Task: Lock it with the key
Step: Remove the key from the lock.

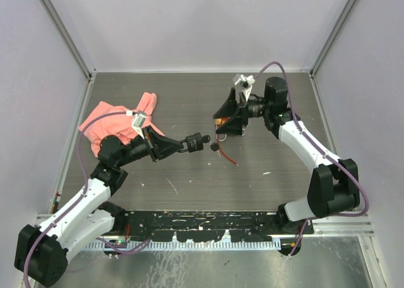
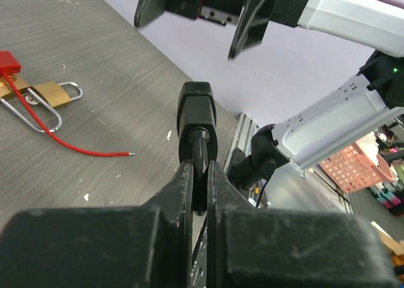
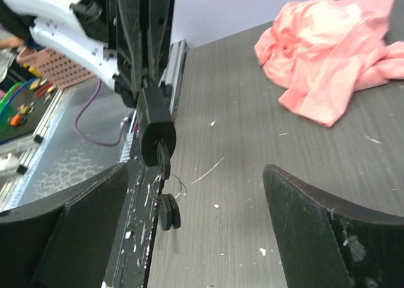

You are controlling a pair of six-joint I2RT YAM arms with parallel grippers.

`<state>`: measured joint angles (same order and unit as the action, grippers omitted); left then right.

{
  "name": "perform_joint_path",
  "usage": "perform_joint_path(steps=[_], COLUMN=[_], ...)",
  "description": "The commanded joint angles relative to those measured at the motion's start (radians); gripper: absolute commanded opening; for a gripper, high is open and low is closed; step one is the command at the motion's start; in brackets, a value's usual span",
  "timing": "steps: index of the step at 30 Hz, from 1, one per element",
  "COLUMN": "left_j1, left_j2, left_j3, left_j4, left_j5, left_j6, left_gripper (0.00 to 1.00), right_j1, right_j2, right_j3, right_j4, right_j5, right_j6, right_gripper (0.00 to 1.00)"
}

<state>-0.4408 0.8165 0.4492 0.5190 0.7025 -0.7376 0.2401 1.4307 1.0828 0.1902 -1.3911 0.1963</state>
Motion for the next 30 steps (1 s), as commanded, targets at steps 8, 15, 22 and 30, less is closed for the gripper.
perform_joint_path(steps=[8,15,22,30], left_j1=[0.04,0.043,0.052,0.066], left_j2=[0.091,0.075,0.072,0.053], left_j3=[0.118,0.121,0.123,0.129], left_j4=[0.228,0.207,0.195,0.139], left_j5=[0.159,0.129,0.125,0.119], left_j6=[-0.049,-0.031,-0.022,0.006], left_gripper=[0.0,0.0,0.0,0.0], right_j1=[0.143,0.155,0.154,0.155], right_j2=[-0.038,-0.028,-0.016,0.0], right_j3=[-0.026,0.033,0.054,0.087], right_j4=[-0.027,-0.197,-0.219,-0.256], right_j5=[0.029,0.058,0.05,0.011], right_j6=[-0.127,-0.247,-0.238,-0.237], right_gripper=[0.74,0.59,0.38,0.01])
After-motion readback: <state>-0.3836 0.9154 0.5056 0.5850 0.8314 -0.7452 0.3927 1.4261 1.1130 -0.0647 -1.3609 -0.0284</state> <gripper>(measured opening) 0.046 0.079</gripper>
